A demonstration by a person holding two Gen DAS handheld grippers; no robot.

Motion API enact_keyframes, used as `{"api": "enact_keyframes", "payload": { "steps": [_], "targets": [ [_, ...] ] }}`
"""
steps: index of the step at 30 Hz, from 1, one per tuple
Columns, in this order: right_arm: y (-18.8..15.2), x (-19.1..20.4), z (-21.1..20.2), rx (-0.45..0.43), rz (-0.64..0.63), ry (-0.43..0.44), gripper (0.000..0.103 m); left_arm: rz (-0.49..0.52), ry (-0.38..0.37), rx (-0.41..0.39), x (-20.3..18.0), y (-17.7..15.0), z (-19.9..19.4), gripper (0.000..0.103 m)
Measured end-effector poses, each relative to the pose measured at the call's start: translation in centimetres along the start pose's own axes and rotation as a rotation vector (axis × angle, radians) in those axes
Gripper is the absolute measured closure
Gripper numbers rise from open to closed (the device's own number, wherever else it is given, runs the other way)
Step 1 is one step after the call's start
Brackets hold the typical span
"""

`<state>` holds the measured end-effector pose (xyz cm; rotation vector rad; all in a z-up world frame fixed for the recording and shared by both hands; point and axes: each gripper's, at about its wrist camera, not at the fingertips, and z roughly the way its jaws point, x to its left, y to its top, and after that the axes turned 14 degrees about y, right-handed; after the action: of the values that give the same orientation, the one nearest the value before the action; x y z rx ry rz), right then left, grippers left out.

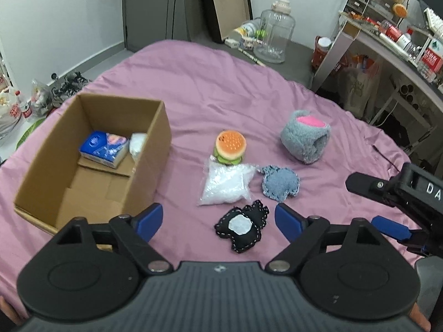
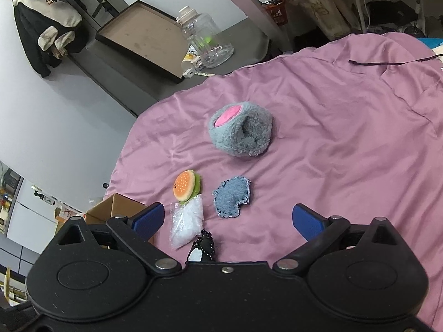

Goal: Organize soft objects
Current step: 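Grasp the black felt piece with the left tool while the right tool grasps the denim piece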

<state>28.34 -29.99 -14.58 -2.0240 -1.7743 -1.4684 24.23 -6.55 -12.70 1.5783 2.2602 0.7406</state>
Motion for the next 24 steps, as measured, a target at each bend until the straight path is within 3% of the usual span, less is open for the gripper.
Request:
{"api": "enact_keyframes", "payload": {
  "steps": [17, 21, 24],
  "targets": [
    [0.8, -2.3, 4.2, 0.095, 0.021, 0.029, 0.006, 0.022, 0.028, 0.148, -3.8, -1.9, 7.9, 0.016],
    [0.9, -3.0, 5.5, 0.12, 0.028, 0.027, 0.013, 0.018, 0.037, 0.161, -4.5, -1.9, 9.3, 0.016],
    [1.0, -3.6, 6.9, 0.152, 0.035, 0.027, 0.024, 0.01, 0.048, 0.167, -4.8, -2.1, 10.1, 0.036]
  ]
}}
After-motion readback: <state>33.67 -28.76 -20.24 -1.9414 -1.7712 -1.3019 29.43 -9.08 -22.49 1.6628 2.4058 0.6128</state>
